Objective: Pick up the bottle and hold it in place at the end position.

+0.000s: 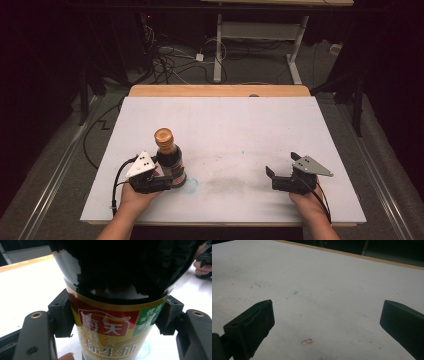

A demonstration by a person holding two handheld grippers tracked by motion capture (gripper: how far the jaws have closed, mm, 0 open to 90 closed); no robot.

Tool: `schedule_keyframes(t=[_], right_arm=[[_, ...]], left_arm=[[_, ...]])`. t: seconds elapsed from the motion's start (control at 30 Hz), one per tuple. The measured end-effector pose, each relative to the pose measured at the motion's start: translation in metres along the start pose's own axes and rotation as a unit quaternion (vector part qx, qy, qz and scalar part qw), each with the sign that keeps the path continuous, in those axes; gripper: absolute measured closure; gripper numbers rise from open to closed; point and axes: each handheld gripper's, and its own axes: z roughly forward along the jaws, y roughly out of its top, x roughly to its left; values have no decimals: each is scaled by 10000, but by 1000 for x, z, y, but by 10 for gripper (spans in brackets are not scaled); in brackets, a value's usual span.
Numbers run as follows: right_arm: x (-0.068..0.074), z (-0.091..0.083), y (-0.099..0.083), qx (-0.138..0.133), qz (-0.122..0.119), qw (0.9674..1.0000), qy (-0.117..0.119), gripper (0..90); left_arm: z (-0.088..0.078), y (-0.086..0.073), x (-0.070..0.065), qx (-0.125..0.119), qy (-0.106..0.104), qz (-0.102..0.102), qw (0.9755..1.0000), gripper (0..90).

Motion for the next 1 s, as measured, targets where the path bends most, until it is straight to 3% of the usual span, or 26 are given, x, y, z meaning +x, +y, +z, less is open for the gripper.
schedule_keyframes(t=[0.3,0.63,0.67,0.7,0.73,0.77,1.0], right_arm=[[-1,-2,0,-42,22,10000,-12,1],[-3,-5,0,-88,49,9999,-15,0],[-4,-5,0,-98,27,9999,-20,0],[-4,-6,0,-96,41,9999,-23,0],[-4,-6,0,-96,42,9999,-21,1],[-4,-6,0,-100,48,9999,-24,1],[-4,-6,0,-88,43,10000,2,0]], left_arm=[[3,1,-4,49,81,66,9999,291],[16,8,-11,4,-10,12,10000,291],[16,9,-8,167,52,212,9996,291],[20,9,-12,-16,-19,21,10000,291],[21,10,-9,125,54,202,9997,291],[25,10,-12,-38,-11,7,10000,291],[44,12,-11,-55,-1,-67,10000,290]])
